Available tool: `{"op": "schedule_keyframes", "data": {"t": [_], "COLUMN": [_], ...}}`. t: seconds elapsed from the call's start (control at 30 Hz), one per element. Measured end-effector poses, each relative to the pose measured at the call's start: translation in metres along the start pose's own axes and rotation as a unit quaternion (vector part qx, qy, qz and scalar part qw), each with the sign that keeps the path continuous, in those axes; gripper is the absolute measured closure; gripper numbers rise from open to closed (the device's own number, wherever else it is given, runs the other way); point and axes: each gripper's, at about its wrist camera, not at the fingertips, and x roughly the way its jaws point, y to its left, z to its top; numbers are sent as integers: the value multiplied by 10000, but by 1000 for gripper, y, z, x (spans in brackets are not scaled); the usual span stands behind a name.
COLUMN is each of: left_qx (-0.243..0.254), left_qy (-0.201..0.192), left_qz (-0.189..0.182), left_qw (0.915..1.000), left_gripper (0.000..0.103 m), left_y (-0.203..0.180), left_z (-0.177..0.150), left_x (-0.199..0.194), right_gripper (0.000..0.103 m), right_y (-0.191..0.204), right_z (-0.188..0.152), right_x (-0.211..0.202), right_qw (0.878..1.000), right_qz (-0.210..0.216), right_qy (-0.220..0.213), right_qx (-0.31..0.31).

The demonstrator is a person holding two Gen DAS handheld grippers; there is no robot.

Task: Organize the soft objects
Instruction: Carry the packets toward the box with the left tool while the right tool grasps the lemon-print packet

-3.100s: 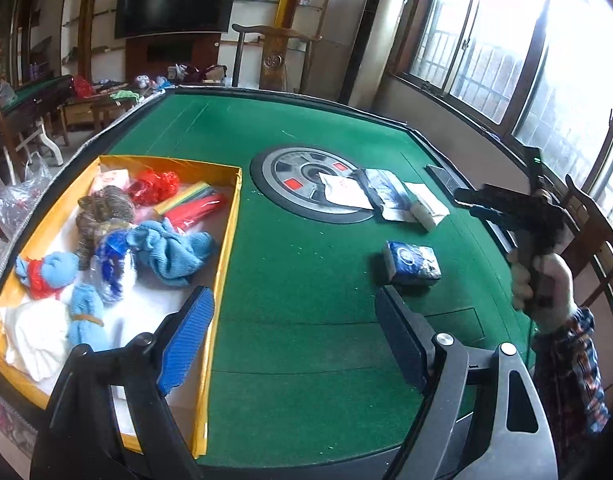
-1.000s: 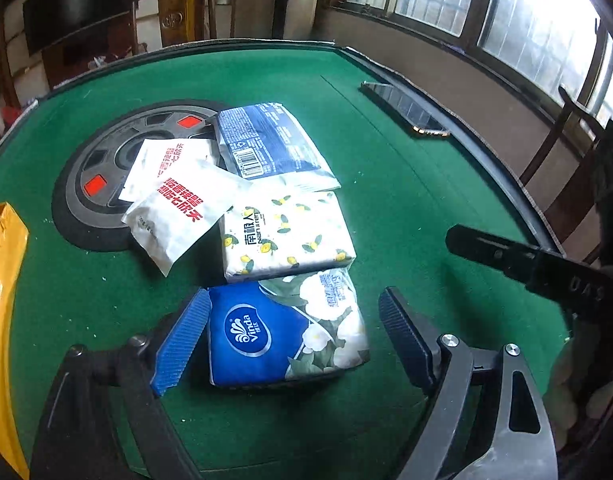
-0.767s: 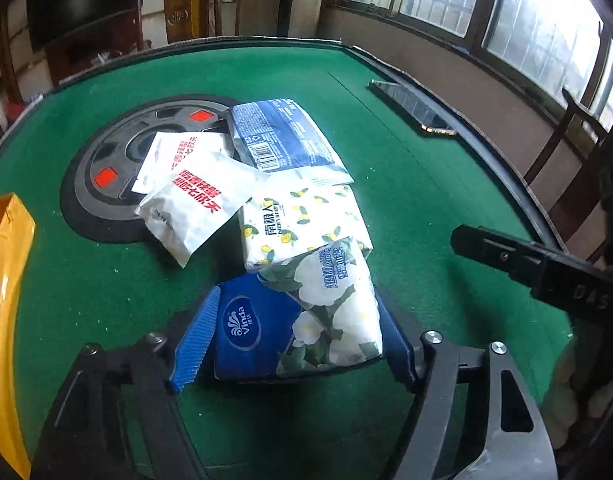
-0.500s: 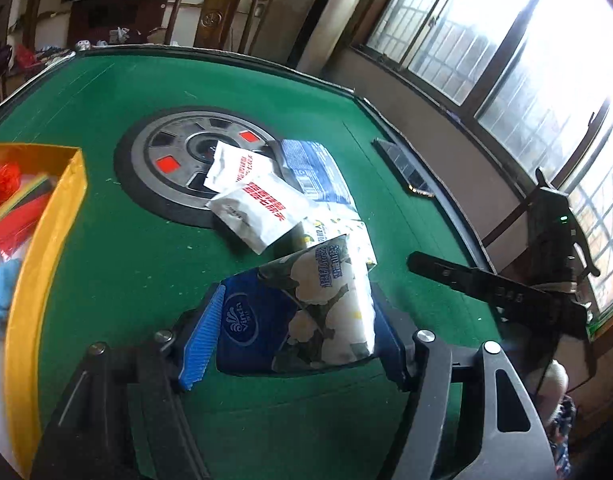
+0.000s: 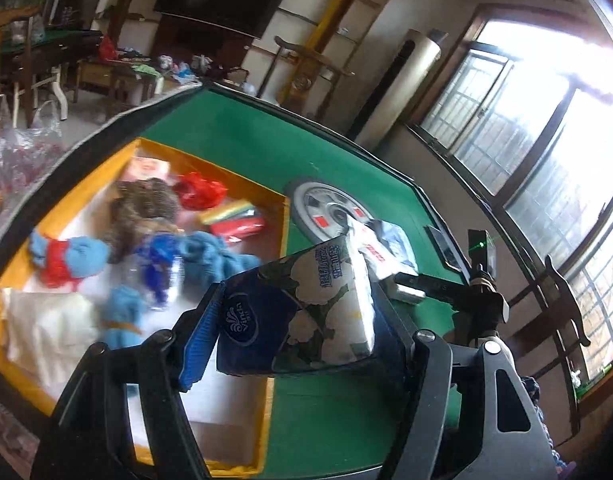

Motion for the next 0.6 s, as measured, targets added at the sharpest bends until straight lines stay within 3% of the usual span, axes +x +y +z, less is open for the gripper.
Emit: {"op": "schedule_keyframes", "data": {"t": [0.2, 0.43, 0.6], "left_qx": [-660, -1024, -1117], "left_qy": [-300, -355, -52], "left_qz": [658, 893, 872], "left_qw": [9952, 9901, 9899], "left_gripper": [34, 34, 34], "left_y": [78, 118, 131], "left_z": [-3, -12, 11], "left_x": [-35, -45, -26], "right_gripper": [34, 36, 35], "right_y": [14, -2, -4], "right_z": [-5, -15, -17], "right_x": [11, -27, -74], "right_qw": [9983, 9993, 9972], "right_qz": [-445, -262, 33], "right_qy": [93, -277, -740], "right_qx": [-364, -58, 60]}}
